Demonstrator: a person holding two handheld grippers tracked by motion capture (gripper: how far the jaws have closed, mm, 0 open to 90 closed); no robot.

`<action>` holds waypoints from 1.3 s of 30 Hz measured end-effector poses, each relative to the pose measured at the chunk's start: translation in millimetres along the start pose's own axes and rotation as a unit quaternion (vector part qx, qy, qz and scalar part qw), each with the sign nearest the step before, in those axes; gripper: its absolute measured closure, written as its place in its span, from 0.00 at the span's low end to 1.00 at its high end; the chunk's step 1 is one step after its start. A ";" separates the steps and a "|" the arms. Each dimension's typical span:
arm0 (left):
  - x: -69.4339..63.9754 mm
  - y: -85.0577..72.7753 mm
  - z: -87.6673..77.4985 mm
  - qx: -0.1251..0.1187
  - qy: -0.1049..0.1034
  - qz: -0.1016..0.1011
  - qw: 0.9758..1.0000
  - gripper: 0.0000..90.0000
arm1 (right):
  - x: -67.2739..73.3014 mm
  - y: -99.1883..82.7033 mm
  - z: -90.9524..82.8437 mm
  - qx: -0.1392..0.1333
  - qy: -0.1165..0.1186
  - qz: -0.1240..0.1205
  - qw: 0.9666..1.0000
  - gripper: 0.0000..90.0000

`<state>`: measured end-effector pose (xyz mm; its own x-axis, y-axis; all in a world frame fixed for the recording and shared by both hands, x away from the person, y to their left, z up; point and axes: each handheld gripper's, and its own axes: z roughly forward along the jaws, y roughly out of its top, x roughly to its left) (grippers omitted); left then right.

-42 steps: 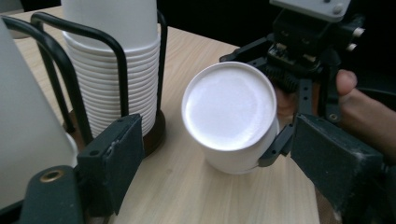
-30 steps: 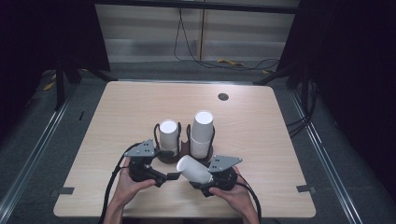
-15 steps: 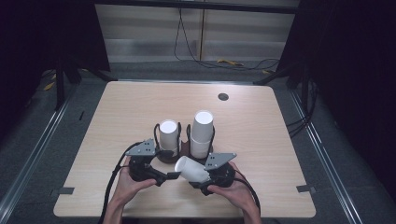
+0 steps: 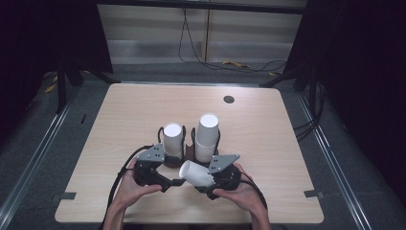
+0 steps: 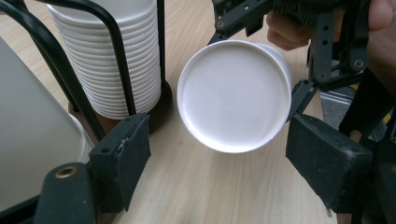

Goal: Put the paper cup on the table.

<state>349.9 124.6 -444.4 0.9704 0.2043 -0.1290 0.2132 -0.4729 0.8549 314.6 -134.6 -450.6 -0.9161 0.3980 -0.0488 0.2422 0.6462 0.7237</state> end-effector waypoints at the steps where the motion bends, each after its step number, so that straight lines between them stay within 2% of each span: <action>1: -0.2 0.7 0.0 0.004 0.000 0.004 1.000 0.24 | -0.4 0.9 -0.2 0.005 0.001 -0.002 1.000 0.30; 12: -2.3 9.6 3.3 0.030 -0.008 0.024 0.999 0.27 | -4.6 11.2 2.6 0.048 0.010 -0.025 0.998 0.30; 20: -1.5 10.8 2.4 0.040 0.000 0.023 0.999 0.29 | -5.0 22.1 5.4 0.072 0.012 -0.042 0.996 0.30; 27: -1.5 8.9 3.0 0.051 0.010 0.033 0.998 0.30 | -5.2 30.6 11.1 0.098 0.009 -0.063 0.993 0.30; 31: -1.3 8.6 2.4 0.051 0.011 0.032 0.998 0.31 | -5.5 33.5 11.7 0.103 0.012 -0.065 0.992 0.30; 39: -0.6 7.0 7.0 0.075 0.001 0.033 0.997 0.31 | -4.3 42.1 16.5 0.140 0.012 -0.085 0.986 0.30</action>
<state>351.6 115.2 -441.9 0.9825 0.1704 -0.0748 0.1646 -0.6087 0.7761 334.1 -98.3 -431.3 -0.9574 0.2557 -0.1341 0.1609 0.8581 0.4875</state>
